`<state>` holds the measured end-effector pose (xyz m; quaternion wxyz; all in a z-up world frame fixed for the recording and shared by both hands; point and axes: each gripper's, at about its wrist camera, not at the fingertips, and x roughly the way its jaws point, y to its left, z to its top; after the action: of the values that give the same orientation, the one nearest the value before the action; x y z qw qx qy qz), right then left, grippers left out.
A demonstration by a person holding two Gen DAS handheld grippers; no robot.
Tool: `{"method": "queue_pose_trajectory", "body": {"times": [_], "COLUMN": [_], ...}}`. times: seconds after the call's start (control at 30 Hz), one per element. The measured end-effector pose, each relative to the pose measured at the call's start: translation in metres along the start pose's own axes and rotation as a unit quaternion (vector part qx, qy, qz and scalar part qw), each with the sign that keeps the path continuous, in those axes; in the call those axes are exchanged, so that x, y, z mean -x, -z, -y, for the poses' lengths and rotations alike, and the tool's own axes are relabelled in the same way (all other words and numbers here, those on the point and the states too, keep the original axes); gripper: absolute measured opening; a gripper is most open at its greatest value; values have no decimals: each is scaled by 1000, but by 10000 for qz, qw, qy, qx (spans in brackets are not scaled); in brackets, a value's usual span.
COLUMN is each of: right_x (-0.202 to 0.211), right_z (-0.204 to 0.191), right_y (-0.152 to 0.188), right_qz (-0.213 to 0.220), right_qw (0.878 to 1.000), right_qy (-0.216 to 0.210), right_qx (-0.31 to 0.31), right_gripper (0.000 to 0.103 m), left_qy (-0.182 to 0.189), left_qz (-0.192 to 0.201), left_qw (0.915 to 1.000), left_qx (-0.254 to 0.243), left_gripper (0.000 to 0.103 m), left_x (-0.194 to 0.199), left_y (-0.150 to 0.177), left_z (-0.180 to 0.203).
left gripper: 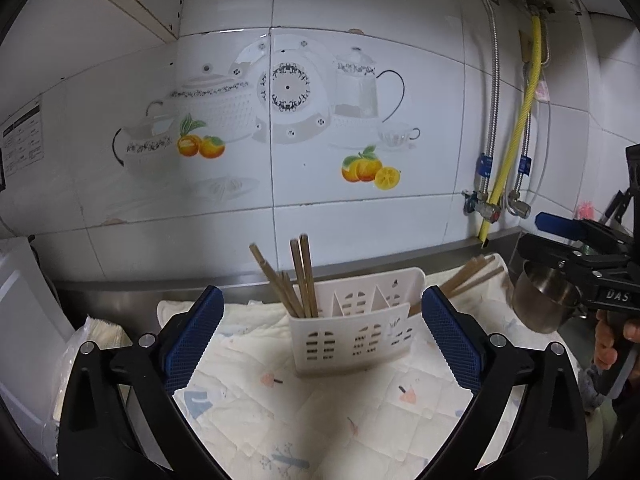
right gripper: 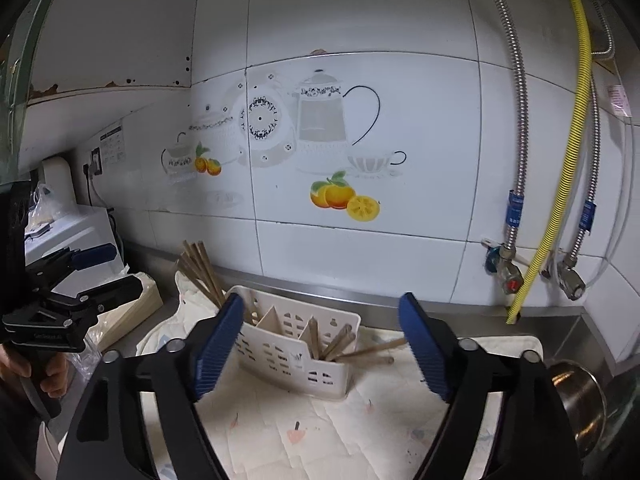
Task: Organize utensils
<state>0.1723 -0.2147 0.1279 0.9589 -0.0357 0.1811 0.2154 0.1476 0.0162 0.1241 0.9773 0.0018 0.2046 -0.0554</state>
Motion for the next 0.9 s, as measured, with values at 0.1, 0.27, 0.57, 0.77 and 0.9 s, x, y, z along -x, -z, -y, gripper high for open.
{"method": "queue_pose_trajectory", "body": {"times": [0.1,0.27,0.57,0.77,0.9], "right_x": [8,14,22,28,31], "right_z": [-1,-4,-1,0,-2], "right_y": [6,20,43,52,58], "right_qz": [27,-41,-168,-172,-189], "right_qw": [10000,9998,9994,9990,9989], "right_qy": [21,170,165,116,169], "right_qx": [-24,3,-243,-398,-382], "right_gripper": [85,89,91,92,93], "left_qy": [17,37,-58,-6,-54], "left_qz": [-30,-32,113,75,69], "left_qw": [10000,9999,9999,9999,10000], "left_qx": [25,118,3,74,25], "left_gripper": [98,98,98,98,98], "left_x": [4,12,29,35,39], "left_y": [7,19,34,45,51], "left_z": [-1,-3,7,5,6]}}
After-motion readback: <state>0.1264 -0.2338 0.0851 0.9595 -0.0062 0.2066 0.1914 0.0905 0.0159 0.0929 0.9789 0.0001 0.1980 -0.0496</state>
